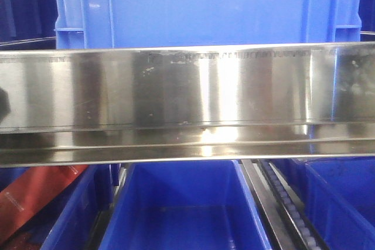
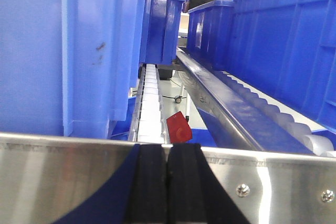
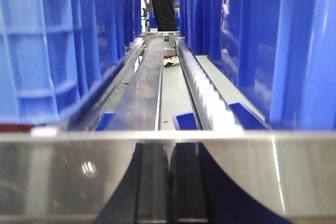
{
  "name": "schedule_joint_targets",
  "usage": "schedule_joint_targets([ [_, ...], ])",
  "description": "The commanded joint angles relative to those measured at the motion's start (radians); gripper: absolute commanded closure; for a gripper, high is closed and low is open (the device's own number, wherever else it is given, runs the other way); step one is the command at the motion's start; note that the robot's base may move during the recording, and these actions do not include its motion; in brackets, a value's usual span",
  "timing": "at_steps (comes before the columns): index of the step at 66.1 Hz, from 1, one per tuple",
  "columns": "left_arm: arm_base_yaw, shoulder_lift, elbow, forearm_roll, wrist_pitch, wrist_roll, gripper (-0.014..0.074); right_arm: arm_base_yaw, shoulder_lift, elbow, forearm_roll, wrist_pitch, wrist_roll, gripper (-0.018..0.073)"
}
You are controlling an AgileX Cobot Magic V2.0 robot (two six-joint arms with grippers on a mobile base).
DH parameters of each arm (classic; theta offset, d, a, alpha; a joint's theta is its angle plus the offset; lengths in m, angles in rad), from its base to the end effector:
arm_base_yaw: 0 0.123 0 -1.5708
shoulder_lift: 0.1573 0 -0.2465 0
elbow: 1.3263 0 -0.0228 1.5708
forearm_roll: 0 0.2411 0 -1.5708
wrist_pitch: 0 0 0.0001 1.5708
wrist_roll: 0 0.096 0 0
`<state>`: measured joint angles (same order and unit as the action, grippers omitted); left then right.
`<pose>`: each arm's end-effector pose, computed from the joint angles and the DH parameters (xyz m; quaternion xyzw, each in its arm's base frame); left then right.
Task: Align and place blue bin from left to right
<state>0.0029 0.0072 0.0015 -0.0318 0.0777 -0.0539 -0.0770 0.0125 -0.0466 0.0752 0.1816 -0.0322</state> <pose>0.0914 0.0000 0.2050 -0.0304 0.7062 -0.0301 0.7068 0.0893 -0.0056 0.2106 0.0386 0.7269 -0.0071 0.6856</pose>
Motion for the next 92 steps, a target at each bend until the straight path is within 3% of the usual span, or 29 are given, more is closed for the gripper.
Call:
schedule_joint_targets([
  [1, 0.003, -0.007, -0.001, -0.007, -0.014, 0.002, 0.0707, -0.007, -0.013, 0.047, 0.004, -0.087, -0.006, 0.0628],
  [92, 0.003, -0.007, -0.001, -0.007, -0.014, 0.002, 0.0707, -0.007, -0.013, 0.047, 0.006, -0.095, -0.006, 0.0628],
])
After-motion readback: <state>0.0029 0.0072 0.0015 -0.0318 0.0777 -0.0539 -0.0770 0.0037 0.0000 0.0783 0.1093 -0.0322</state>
